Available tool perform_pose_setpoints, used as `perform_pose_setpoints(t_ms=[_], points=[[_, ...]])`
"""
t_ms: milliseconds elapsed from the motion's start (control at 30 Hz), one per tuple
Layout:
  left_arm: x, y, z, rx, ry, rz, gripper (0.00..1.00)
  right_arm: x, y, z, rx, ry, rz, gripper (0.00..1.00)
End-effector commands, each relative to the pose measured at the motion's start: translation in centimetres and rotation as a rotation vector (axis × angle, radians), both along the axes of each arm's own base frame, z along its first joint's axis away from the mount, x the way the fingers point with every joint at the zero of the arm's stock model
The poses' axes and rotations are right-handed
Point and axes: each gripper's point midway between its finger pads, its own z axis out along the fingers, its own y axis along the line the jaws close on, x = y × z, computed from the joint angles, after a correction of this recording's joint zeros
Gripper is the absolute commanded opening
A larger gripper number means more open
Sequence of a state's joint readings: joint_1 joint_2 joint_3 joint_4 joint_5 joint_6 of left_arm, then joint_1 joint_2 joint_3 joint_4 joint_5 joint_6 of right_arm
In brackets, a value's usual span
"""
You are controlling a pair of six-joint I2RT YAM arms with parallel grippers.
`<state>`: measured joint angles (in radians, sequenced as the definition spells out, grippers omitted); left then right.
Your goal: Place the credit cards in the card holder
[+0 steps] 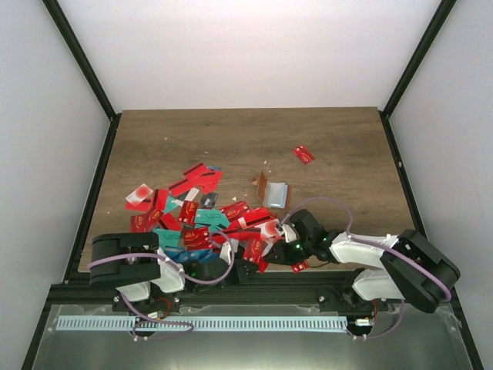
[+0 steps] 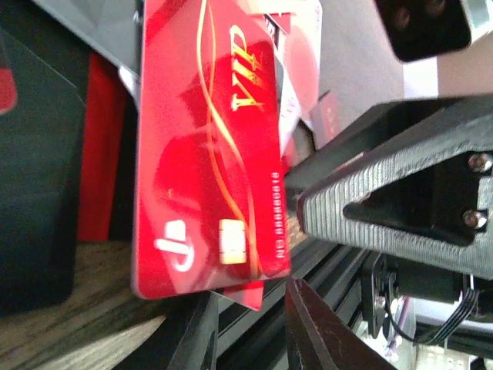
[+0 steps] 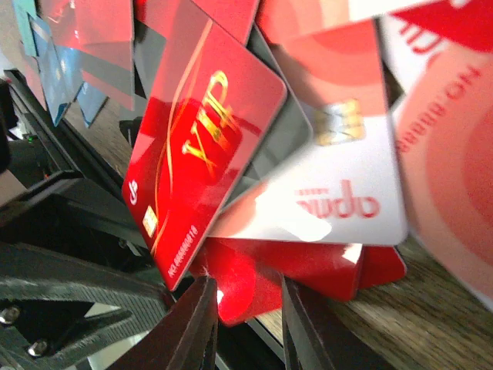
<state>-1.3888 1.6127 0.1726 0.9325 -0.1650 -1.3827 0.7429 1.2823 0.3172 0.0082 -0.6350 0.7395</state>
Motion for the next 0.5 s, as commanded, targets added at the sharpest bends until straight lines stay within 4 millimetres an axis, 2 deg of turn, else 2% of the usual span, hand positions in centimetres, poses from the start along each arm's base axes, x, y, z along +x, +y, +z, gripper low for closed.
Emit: perform_pose_setpoints(t_ms=[0, 200, 467], points=[[1.7, -0.51, 2.14, -0.089, -0.077, 0.066, 0.26, -1.04, -0.76, -1.15, -0.035, 0.04, -0.004, 0.26], [1.82, -0.96, 2.2, -0.09, -0.088, 0.064, 0.21, -1.23, -0.87, -0.95, -0.032, 0.039, -0.003, 0.26], [1.97, -1.12, 2.11, -0.081, -0.101, 0.065, 0.05, -1.15, -0.66, -0.61, -0.018, 0.037, -0.002, 0.26]])
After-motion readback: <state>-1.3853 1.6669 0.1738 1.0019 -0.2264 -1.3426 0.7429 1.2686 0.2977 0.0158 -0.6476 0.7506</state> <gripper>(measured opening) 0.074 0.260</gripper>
